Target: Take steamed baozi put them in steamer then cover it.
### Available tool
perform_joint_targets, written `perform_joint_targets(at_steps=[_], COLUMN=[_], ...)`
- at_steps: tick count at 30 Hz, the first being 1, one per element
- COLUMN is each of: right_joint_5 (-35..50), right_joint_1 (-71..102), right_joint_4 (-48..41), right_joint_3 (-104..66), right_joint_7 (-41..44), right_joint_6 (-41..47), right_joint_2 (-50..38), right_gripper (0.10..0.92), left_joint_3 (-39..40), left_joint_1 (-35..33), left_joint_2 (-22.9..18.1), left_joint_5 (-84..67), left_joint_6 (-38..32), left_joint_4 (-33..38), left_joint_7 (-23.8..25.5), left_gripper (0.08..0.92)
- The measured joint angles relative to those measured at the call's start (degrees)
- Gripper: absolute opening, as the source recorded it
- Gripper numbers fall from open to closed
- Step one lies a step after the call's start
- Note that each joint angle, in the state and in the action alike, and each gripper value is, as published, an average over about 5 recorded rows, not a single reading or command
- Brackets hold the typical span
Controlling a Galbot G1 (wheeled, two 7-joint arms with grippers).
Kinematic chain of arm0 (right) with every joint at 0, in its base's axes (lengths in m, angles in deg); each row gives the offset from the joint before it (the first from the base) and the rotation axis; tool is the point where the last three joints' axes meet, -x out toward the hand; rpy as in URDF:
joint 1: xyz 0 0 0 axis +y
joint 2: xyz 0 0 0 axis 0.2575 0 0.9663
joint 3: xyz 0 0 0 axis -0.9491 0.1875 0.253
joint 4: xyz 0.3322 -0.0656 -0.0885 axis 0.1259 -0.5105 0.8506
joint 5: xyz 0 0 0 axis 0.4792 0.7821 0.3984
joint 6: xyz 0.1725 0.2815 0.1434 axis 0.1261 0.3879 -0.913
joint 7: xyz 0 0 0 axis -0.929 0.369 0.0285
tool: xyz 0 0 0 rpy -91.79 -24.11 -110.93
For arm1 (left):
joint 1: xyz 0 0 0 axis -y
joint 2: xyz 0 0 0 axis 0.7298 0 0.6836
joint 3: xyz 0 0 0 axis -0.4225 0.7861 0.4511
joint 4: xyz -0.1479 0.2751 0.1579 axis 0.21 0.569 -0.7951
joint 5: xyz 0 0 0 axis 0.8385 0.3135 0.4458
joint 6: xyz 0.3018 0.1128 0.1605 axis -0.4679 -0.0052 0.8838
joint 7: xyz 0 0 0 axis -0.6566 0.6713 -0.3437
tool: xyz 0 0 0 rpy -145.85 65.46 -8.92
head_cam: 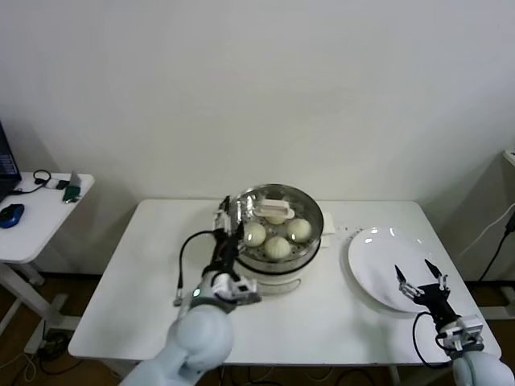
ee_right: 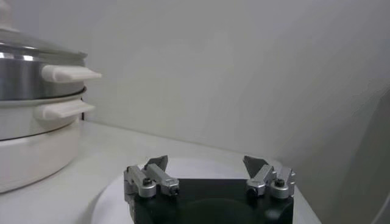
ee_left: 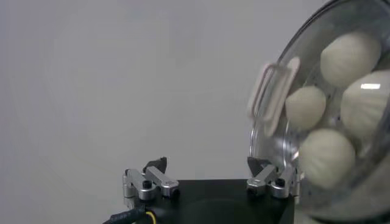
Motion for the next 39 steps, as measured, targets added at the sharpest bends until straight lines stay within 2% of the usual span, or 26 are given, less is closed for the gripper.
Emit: perform_joint_targets(at_steps=[6, 9, 12, 17, 21, 26, 39], right_joint_5=[1.5, 2.2, 2.9, 4.0, 4.6, 5.0, 5.7], right_joint_1=[1.1, 2.0, 2.8, 3.9, 4.6, 5.4, 5.5], right_joint_4=[1.6, 2.4, 3.0, 3.9, 4.7, 5.4, 6.0], right_joint_3=[-0.6, -0.9, -0.9, -0.9, -0.7, -0.3, 0.6], right_joint_7=[0.2, 0.5, 0.8, 1.0, 1.1, 1.5, 2.4], right_joint_6=[0.2, 0.1, -0.1, -0.2, -0.2, -0.6, -0.9], right_joint_2=[-0.3, -0.4, -0.4, -0.6, -0.8, -0.7, 0.0], right_gripper=[0.823, 0.823, 0.823, 0.823, 0.823, 0.823, 0.823], left_joint_3=[-11.1, -17.1, -22.6, -30.3, -34.4, -37.3, -39.8], left_joint_1=[-10.8, -15.9, -20.2, -25.6, -28.2, -30.3, -32.4], left_joint_2=[0.4, -0.6, -2.2, -5.7, -8.2, -11.0, -14.4], left_joint_5=[-11.3, -18.1, -25.1, -36.7, -44.6, -51.2, -57.3], left_joint_6=[-0.4, -2.7, -7.9, -21.6, -31.6, -39.9, -50.3], left_joint_4=[3.9, 4.7, 4.6, 2.7, 0.2, -3.5, -8.3], left_joint_7=[-7.0, -9.4, -10.8, -11.6, -11.5, -10.7, -9.2], left_gripper=[0.823, 0.823, 0.823, 0.823, 0.823, 0.823, 0.823])
